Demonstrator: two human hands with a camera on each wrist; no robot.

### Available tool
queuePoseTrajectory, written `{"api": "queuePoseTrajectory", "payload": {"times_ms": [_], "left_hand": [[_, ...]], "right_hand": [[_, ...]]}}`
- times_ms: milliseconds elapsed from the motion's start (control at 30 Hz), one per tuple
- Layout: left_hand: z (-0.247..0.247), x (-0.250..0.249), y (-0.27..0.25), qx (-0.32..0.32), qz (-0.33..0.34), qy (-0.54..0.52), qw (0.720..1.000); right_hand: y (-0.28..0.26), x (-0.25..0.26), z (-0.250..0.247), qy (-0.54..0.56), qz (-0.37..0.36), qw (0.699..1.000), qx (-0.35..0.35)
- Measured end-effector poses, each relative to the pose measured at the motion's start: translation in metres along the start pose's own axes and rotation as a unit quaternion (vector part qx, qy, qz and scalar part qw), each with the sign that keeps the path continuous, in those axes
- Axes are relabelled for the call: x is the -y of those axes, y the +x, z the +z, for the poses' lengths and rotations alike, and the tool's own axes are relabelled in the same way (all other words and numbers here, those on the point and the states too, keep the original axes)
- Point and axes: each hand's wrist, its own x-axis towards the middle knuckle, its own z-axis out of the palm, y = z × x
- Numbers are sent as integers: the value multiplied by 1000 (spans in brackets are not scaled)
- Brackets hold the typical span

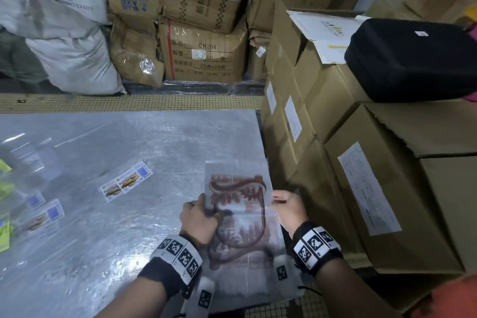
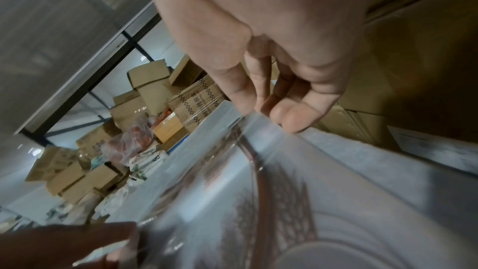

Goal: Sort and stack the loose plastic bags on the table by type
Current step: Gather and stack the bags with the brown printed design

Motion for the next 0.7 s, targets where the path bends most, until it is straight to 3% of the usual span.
{"api": "queuePoseTrajectory", "payload": {"times_ms": [200,367,533,700], "left_hand": [[3,-6,-1,3,-13,-41,999],[26,49,48,43,13,-35,998],[7,8,15,25,27,7,999],[5,4,6,31,29,7,999]], "right_hand": [[4,0,-3,60,41,997,19],[4,-4,-4,68,41,997,25],[2,-8,-11,72,40,996,42],[-1,-7,-17,56,38,996,58]]}}
